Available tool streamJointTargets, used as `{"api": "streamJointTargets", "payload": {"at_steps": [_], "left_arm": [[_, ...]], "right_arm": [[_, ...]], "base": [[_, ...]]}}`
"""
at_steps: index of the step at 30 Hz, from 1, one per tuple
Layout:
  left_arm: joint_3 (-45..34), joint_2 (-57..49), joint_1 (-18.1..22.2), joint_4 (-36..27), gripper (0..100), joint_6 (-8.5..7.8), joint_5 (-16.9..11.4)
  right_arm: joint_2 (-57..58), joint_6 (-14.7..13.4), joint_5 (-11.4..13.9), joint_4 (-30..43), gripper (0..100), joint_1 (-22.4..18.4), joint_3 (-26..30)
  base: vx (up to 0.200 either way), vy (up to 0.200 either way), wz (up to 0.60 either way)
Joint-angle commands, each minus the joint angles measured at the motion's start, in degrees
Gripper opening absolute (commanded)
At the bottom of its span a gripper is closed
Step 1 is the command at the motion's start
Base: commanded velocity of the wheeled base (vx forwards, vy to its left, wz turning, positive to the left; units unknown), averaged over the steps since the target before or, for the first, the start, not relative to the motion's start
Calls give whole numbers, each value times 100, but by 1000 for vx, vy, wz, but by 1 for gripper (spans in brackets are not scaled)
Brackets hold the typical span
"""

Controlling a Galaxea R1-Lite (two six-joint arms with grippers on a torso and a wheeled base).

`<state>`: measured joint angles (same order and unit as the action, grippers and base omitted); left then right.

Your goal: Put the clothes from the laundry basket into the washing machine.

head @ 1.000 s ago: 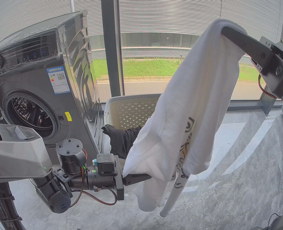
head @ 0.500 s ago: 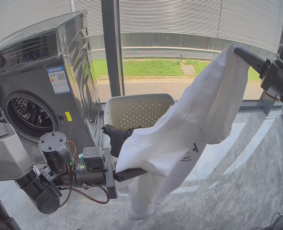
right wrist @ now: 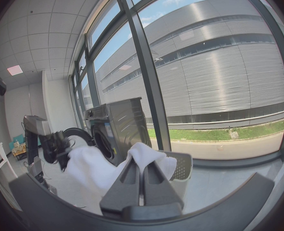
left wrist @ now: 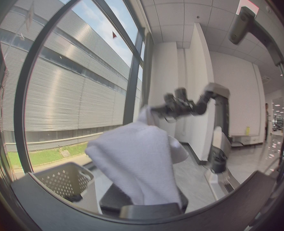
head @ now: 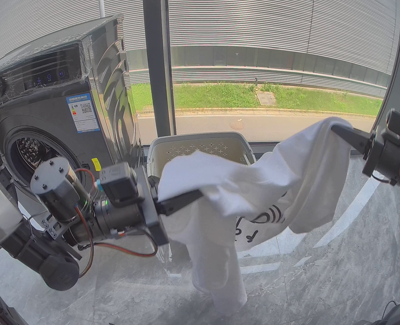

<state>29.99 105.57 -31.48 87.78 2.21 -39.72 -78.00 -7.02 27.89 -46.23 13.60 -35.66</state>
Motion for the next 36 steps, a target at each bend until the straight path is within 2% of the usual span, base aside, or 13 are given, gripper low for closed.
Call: {"api": "streamJointTargets", "payload": {"at_steps": [1,6,7,10,15,22,25,28,31,32,34,35,36], "left_arm": [[833,-124,-342,19,0,412,518],[1044,-133,-553,2,0,421,614],[1114,-133,-553,-25,0,421,649],[1360,-142,-561,-209,0,421,755],[1694,-142,-553,-385,0,439,1019],[2213,-212,-553,-736,0,588,1080],[2477,-283,-553,-1009,0,588,1133],[2582,-406,-561,-1202,0,588,1203],[2565,-388,-561,-1211,0,588,1212],[2565,-388,-561,-1211,0,588,1212],[2573,-379,-605,-1220,0,588,1230],[2573,-379,-623,-1220,0,588,1230],[2573,-388,-711,-1237,0,588,1238]], "right_arm": [[452,-1,15,0,0,283,797],[487,-10,32,0,0,274,1026],[487,-1,76,0,100,274,1096],[478,17,243,0,100,248,1307],[461,-10,243,0,100,99,1667],[390,-1,190,44,100,19,2036],[232,8,-47,61,100,-156,2388],[118,-1,-443,61,100,-262,2625],[65,-1,-478,61,100,-271,2476],[65,8,-443,61,100,-244,2423],[48,69,-73,52,100,-51,2230],[48,87,-3,52,100,-16,2203],[4,192,392,52,100,178,2072]], "base": [[0,0,0],[0,0,0],[0,0,0],[0,0,0],[0,0,0],[0,0,0],[0,0,0],[0,0,0],[0,0,0],[0,0,0],[0,0,0],[0,0,0],[0,0,0]]}}
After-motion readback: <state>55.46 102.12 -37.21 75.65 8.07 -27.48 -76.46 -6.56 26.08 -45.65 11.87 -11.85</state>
